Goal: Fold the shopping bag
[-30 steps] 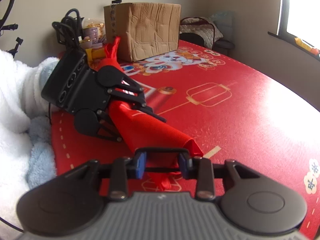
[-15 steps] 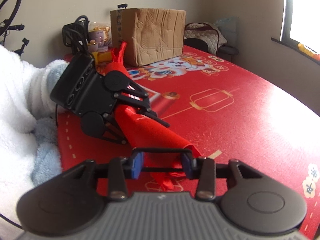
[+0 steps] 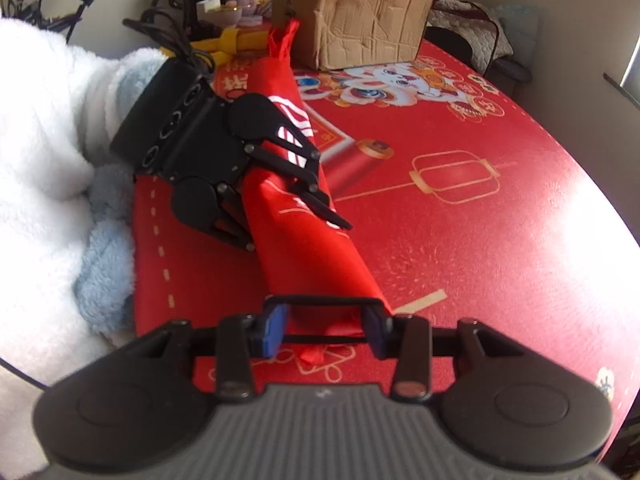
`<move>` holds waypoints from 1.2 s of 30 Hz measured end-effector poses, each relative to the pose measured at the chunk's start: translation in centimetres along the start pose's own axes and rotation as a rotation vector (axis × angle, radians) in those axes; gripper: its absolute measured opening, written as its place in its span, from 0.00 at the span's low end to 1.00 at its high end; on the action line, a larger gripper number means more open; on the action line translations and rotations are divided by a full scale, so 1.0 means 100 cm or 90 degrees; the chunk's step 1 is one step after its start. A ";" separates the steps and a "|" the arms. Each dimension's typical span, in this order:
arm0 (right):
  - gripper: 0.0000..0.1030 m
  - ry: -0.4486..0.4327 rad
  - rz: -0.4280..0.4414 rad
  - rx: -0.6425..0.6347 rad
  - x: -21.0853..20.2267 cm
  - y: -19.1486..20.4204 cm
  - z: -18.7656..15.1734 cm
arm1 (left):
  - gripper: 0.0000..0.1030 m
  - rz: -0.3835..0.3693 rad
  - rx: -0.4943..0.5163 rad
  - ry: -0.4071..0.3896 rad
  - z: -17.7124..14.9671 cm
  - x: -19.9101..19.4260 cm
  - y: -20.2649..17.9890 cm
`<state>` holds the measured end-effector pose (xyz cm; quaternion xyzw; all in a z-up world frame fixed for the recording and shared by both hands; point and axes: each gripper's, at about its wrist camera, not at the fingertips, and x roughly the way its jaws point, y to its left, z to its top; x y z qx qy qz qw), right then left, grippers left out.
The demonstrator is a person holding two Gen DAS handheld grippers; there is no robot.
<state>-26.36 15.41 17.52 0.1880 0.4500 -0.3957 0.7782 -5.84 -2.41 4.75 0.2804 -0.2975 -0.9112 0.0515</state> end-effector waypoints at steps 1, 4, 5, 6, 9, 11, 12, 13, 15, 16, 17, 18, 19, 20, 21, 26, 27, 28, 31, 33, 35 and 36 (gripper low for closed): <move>0.38 0.009 -0.006 -0.013 0.000 0.002 0.003 | 0.20 0.000 0.001 -0.002 -0.003 -0.003 -0.002; 0.38 0.035 -0.011 -0.032 0.003 0.005 0.008 | 0.20 -0.003 0.003 -0.006 -0.005 -0.004 -0.003; 0.38 0.045 -0.012 -0.040 0.002 0.006 0.010 | 0.20 -0.003 0.003 -0.007 -0.006 -0.005 -0.004; 0.38 0.050 -0.013 -0.043 0.001 0.007 0.011 | 0.20 -0.002 0.004 -0.008 -0.007 -0.006 -0.004; 0.38 0.057 -0.013 -0.048 -0.002 0.009 0.010 | 0.20 0.000 0.004 -0.009 -0.008 -0.006 -0.005; 0.38 0.059 -0.016 -0.051 -0.004 0.011 0.010 | 0.20 -0.001 0.005 -0.008 -0.008 -0.007 -0.006; 0.38 0.059 -0.017 -0.053 -0.005 0.011 0.009 | 0.20 -0.002 0.006 -0.008 -0.009 -0.007 -0.007; 0.38 0.058 -0.020 -0.056 -0.006 0.012 0.009 | 0.20 -0.003 0.007 -0.008 -0.009 -0.007 -0.007; 0.38 0.053 -0.021 -0.060 -0.009 0.013 0.010 | 0.20 -0.003 0.011 -0.009 -0.008 -0.009 -0.009; 0.38 0.052 -0.024 -0.064 -0.011 0.014 0.012 | 0.20 -0.003 0.012 -0.009 -0.008 -0.009 -0.009; 0.38 0.052 -0.026 -0.068 -0.012 0.015 0.013 | 0.20 -0.003 0.013 -0.010 -0.007 -0.010 -0.010; 0.38 0.058 -0.024 -0.076 -0.011 0.017 0.013 | 0.20 -0.002 0.013 -0.010 -0.007 -0.010 -0.010; 0.38 0.064 -0.023 -0.083 -0.010 0.018 0.014 | 0.20 -0.002 0.014 -0.011 -0.007 -0.010 -0.010; 0.38 0.073 -0.025 -0.092 -0.007 0.018 0.014 | 0.20 -0.002 0.016 -0.011 -0.007 -0.011 -0.011; 0.38 0.081 -0.028 -0.100 -0.003 0.019 0.014 | 0.20 -0.002 0.017 -0.011 -0.007 -0.011 -0.011; 0.38 0.097 -0.035 -0.133 0.007 0.020 0.015 | 0.20 0.002 0.011 -0.020 -0.008 -0.013 -0.009; 0.38 0.093 -0.037 -0.136 0.007 0.021 0.015 | 0.20 0.000 0.008 -0.024 -0.008 -0.014 -0.008; 0.38 0.089 -0.038 -0.134 0.006 0.021 0.016 | 0.20 -0.001 0.008 -0.026 -0.008 -0.015 -0.008; 0.38 0.086 -0.048 -0.140 0.005 0.023 0.016 | 0.20 -0.002 0.001 -0.029 -0.008 -0.015 -0.006; 0.38 0.078 -0.054 -0.136 0.002 0.025 0.015 | 0.20 0.007 -0.022 -0.035 -0.008 -0.016 -0.001; 0.39 0.044 -0.069 -0.127 -0.007 0.025 0.014 | 0.20 0.008 -0.079 -0.049 -0.008 -0.019 0.013; 0.38 0.020 -0.080 -0.119 -0.013 0.025 0.013 | 0.20 0.011 -0.097 -0.058 -0.008 -0.022 0.019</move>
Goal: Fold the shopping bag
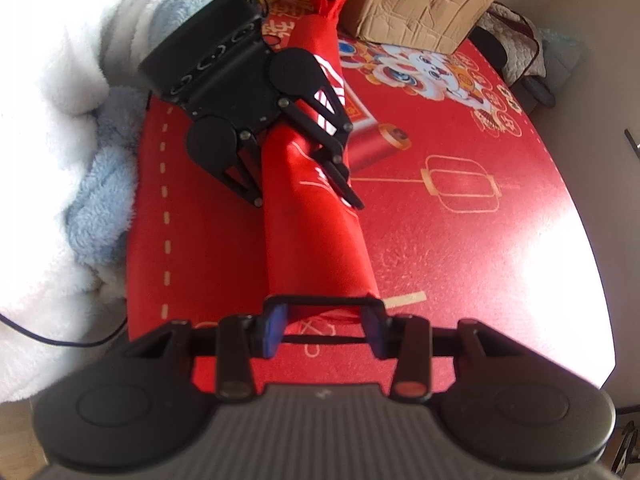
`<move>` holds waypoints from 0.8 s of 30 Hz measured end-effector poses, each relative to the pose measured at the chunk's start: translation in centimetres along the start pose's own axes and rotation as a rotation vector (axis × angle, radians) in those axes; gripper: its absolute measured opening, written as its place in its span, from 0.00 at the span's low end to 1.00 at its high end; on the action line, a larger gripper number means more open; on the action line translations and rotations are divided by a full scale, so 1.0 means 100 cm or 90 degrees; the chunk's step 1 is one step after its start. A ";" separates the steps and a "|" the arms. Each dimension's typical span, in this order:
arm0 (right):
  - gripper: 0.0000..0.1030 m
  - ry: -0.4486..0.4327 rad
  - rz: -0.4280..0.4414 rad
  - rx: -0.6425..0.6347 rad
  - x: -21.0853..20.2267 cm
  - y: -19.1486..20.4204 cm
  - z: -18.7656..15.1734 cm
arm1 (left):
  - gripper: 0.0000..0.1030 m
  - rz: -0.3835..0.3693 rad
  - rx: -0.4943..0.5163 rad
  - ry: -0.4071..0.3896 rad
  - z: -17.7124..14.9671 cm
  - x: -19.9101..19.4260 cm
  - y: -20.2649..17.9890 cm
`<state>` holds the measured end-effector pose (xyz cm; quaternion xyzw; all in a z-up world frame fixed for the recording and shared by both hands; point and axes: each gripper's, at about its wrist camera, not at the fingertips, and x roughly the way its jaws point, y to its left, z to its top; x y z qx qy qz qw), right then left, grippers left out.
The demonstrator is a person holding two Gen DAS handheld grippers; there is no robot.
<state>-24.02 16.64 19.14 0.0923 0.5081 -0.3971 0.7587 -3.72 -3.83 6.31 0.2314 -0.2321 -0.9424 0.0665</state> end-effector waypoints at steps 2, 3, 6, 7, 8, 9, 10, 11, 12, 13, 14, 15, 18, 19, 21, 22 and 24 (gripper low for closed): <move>0.39 -0.050 -0.025 0.018 -0.011 -0.001 -0.002 | 0.20 0.009 -0.039 -0.024 0.004 -0.006 0.015; 0.39 -0.098 -0.048 0.033 -0.020 0.000 -0.004 | 0.20 0.013 -0.055 -0.036 0.006 -0.010 0.022; 0.39 -0.241 -0.102 0.088 -0.036 0.004 -0.017 | 0.20 0.024 -0.093 -0.076 0.013 -0.023 0.042; 0.39 -0.290 -0.119 0.107 -0.040 0.007 -0.022 | 0.20 0.029 -0.105 -0.091 0.016 -0.027 0.048; 0.39 -0.338 -0.138 0.122 -0.041 0.011 -0.030 | 0.20 0.031 -0.118 -0.106 0.018 -0.032 0.054; 0.39 -0.372 -0.154 0.134 -0.040 0.014 -0.036 | 0.20 0.030 -0.130 -0.123 0.020 -0.038 0.060; 0.39 -0.441 -0.174 0.162 -0.039 0.018 -0.048 | 0.20 0.028 -0.141 -0.137 0.022 -0.042 0.065; 0.39 -0.495 -0.176 0.186 -0.036 0.019 -0.057 | 0.20 0.023 -0.150 -0.152 0.023 -0.047 0.068; 0.39 -0.564 -0.170 0.216 -0.032 0.021 -0.067 | 0.20 0.014 -0.159 -0.171 0.025 -0.053 0.072; 0.39 -0.630 -0.163 0.243 -0.028 0.023 -0.077 | 0.20 0.006 -0.164 -0.180 0.026 -0.056 0.074; 0.39 -0.675 -0.153 0.258 -0.024 0.024 -0.084 | 0.20 -0.002 -0.169 -0.189 0.028 -0.058 0.075; 0.39 -0.746 -0.138 0.278 -0.016 0.027 -0.092 | 0.20 -0.007 -0.173 -0.197 0.029 -0.061 0.075; 0.39 -0.833 -0.102 0.297 0.000 0.029 -0.103 | 0.20 -0.022 -0.184 -0.218 0.029 -0.069 0.076; 0.39 -0.859 -0.090 0.303 0.006 0.029 -0.106 | 0.20 -0.027 -0.188 -0.223 0.028 -0.071 0.076; 0.39 -0.899 -0.066 0.319 0.017 0.027 -0.114 | 0.20 -0.037 -0.195 -0.233 0.027 -0.074 0.076; 0.39 -0.913 -0.055 0.323 0.020 0.024 -0.117 | 0.20 -0.043 -0.198 -0.238 0.026 -0.076 0.076; 0.39 -0.937 -0.029 0.324 0.026 0.022 -0.122 | 0.20 -0.056 -0.199 -0.242 0.026 -0.077 0.077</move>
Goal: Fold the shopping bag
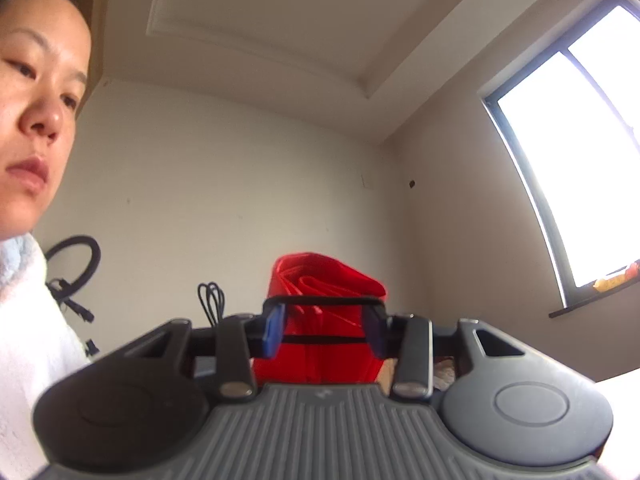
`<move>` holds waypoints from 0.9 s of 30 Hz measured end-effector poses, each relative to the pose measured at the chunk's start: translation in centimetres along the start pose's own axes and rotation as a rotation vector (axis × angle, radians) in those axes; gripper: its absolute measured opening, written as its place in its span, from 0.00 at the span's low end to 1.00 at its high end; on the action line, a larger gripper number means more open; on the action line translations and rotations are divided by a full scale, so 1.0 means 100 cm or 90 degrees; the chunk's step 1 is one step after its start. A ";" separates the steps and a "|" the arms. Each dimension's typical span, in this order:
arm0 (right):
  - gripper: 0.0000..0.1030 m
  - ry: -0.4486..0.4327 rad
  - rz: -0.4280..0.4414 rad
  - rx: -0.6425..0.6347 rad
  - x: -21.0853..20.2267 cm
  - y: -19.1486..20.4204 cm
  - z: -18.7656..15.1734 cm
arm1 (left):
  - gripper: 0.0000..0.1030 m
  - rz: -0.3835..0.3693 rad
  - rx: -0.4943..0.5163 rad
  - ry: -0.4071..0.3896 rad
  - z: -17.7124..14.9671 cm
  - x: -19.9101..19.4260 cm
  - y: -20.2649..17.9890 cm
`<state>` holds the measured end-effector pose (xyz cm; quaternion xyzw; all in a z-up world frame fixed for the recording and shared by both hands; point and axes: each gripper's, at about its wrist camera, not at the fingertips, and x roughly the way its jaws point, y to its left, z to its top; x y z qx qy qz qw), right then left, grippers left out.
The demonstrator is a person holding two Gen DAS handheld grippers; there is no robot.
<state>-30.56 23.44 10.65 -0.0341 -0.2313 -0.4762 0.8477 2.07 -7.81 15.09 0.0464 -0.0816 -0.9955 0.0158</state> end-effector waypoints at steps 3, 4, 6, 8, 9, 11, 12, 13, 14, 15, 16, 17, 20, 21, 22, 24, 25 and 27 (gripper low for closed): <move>0.39 -0.001 0.018 -0.008 0.001 0.002 0.000 | 0.20 -0.031 -0.018 -0.013 0.001 -0.003 0.005; 0.39 -0.009 0.038 -0.007 -0.001 0.002 0.002 | 0.20 -0.045 -0.031 -0.021 0.002 -0.005 0.008; 0.39 -0.037 0.071 0.002 -0.006 0.002 0.006 | 0.20 -0.071 -0.055 -0.039 0.004 -0.009 0.013; 0.39 -0.075 0.087 0.016 -0.014 -0.004 0.009 | 0.20 -0.081 -0.073 -0.055 0.007 -0.013 0.018; 0.39 -0.074 0.080 0.011 -0.015 -0.005 0.011 | 0.20 -0.087 -0.082 -0.059 0.009 -0.013 0.022; 0.39 -0.067 0.067 -0.002 -0.017 -0.007 0.014 | 0.20 -0.102 -0.096 -0.066 0.011 -0.010 0.035; 0.39 -0.042 0.067 -0.019 -0.011 -0.006 0.014 | 0.20 -0.115 -0.101 -0.067 0.011 -0.010 0.039; 0.39 -0.020 0.068 -0.035 -0.006 -0.004 0.015 | 0.21 -0.125 -0.103 -0.068 0.011 -0.010 0.039; 0.39 -0.013 0.075 -0.037 -0.002 -0.004 0.015 | 0.21 -0.135 -0.105 -0.068 0.011 -0.009 0.040; 0.39 -0.003 0.088 -0.042 0.004 -0.004 0.014 | 0.21 -0.147 -0.107 -0.069 0.011 -0.009 0.040; 0.39 0.004 0.099 -0.044 0.011 -0.004 0.013 | 0.21 -0.158 -0.108 -0.072 0.011 -0.009 0.039; 0.39 0.004 0.107 -0.042 0.014 -0.005 0.011 | 0.21 -0.166 -0.110 -0.076 0.011 -0.009 0.039; 0.39 -0.006 0.131 -0.028 0.023 -0.013 0.007 | 0.21 -0.193 -0.124 -0.093 0.009 -0.008 0.040; 0.39 -0.020 0.142 -0.017 0.025 -0.017 0.005 | 0.21 -0.201 -0.128 -0.098 0.009 -0.007 0.041; 0.39 -0.036 0.156 -0.007 0.027 -0.020 0.003 | 0.21 -0.204 -0.129 -0.099 0.009 -0.007 0.041; 0.39 -0.055 0.177 0.001 0.030 -0.021 0.000 | 0.21 -0.215 -0.131 -0.098 0.008 -0.004 0.040; 0.39 -0.064 0.186 0.004 0.032 -0.021 -0.001 | 0.21 -0.218 -0.131 -0.098 0.007 -0.003 0.039; 0.39 -0.078 0.190 0.000 0.038 -0.021 -0.005 | 0.21 -0.222 -0.133 -0.100 0.005 -0.002 0.038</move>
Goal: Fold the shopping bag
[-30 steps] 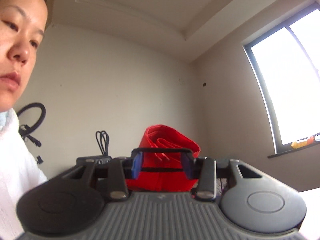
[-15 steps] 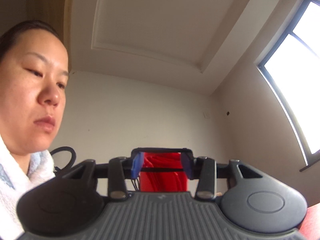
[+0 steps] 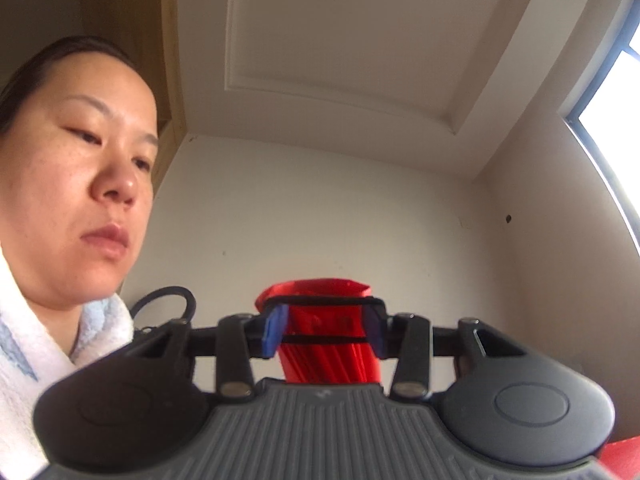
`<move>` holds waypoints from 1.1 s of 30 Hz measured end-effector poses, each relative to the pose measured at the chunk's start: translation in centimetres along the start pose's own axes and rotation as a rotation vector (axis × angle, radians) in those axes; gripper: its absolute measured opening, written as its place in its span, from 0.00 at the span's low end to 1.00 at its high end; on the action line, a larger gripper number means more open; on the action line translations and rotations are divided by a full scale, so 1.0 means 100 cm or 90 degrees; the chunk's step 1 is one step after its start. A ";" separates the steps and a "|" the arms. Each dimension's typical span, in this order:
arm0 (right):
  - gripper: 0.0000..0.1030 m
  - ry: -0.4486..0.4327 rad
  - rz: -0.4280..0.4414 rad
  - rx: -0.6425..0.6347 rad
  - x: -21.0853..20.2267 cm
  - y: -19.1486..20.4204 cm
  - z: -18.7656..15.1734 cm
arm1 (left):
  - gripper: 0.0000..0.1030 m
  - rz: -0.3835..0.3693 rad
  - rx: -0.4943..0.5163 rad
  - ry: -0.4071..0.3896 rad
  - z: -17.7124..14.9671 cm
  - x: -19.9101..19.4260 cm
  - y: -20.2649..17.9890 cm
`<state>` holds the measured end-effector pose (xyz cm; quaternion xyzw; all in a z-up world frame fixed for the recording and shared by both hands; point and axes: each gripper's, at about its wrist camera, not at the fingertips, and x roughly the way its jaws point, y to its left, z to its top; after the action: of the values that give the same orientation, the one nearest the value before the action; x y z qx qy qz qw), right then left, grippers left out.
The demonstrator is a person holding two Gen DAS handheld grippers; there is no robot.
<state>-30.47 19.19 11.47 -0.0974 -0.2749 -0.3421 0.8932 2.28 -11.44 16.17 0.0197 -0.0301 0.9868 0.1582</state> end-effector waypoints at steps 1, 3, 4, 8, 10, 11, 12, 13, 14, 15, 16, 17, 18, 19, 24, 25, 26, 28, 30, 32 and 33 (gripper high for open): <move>0.39 -0.004 -0.004 -0.003 0.000 0.003 0.001 | 0.21 0.002 -0.002 -0.005 -0.001 0.000 0.000; 0.39 -0.014 -0.007 0.000 0.001 0.003 -0.001 | 0.21 0.005 -0.008 -0.011 -0.002 -0.001 0.002; 0.39 -0.020 -0.007 0.005 0.001 0.001 -0.005 | 0.21 0.006 -0.008 -0.013 -0.003 -0.002 0.001; 0.39 -0.058 -0.024 0.027 0.000 -0.005 -0.018 | 0.21 0.006 0.009 -0.001 -0.007 0.000 -0.005; 0.39 -0.075 -0.031 0.044 0.001 -0.007 -0.026 | 0.21 0.010 0.025 0.008 -0.008 0.001 -0.009; 0.40 -0.077 -0.032 0.050 0.001 -0.008 -0.028 | 0.21 0.009 0.028 0.010 -0.008 0.001 -0.010; 0.40 -0.074 -0.028 0.054 0.001 -0.009 -0.030 | 0.21 0.007 0.030 0.013 -0.008 0.001 -0.010; 0.40 -0.072 -0.024 0.058 0.001 -0.010 -0.032 | 0.21 0.000 0.031 0.018 -0.008 0.000 -0.010; 0.40 -0.069 -0.019 0.064 0.000 -0.012 -0.032 | 0.21 -0.008 0.032 0.023 -0.008 0.000 -0.010; 0.40 -0.065 -0.011 0.075 -0.001 -0.016 -0.033 | 0.21 -0.017 0.036 0.031 -0.008 0.001 -0.011; 0.40 -0.061 -0.011 0.079 -0.002 -0.018 -0.034 | 0.21 -0.025 0.043 0.040 -0.009 0.003 -0.012; 0.40 -0.054 -0.016 0.078 -0.002 -0.020 -0.035 | 0.21 -0.032 0.049 0.049 -0.009 0.004 -0.013; 0.40 -0.040 -0.020 0.080 -0.001 -0.021 -0.036 | 0.21 -0.036 0.060 0.059 -0.011 0.007 -0.015; 0.40 -0.035 -0.019 0.084 -0.005 -0.019 -0.032 | 0.21 -0.037 0.069 0.062 -0.013 0.008 -0.017; 0.40 -0.005 0.002 0.086 -0.039 -0.008 0.005 | 0.21 -0.058 0.060 0.085 -0.019 0.013 -0.016; 0.40 0.003 0.009 0.082 -0.038 -0.007 0.006 | 0.21 -0.064 0.057 0.090 -0.020 0.014 -0.016; 0.40 0.013 0.015 0.077 -0.037 -0.006 0.007 | 0.21 -0.068 0.053 0.096 -0.020 0.016 -0.014; 0.40 0.056 0.036 0.056 -0.036 -0.005 0.015 | 0.22 -0.074 0.045 0.112 -0.020 0.018 -0.011; 0.40 0.094 0.047 0.048 -0.028 -0.002 0.033 | 0.23 -0.080 0.036 0.129 -0.021 0.021 -0.008; 0.40 0.140 0.059 0.040 -0.019 -0.001 0.043 | 0.23 -0.081 0.034 0.146 -0.022 0.023 -0.006; 0.40 0.163 0.064 0.035 -0.016 -0.001 0.047 | 0.23 -0.078 0.035 0.158 -0.023 0.026 -0.005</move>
<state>-33.49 21.65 14.48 -0.0423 -0.1630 -0.2990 0.9393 -0.05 -9.97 14.03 -0.0963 0.0183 0.9705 0.2203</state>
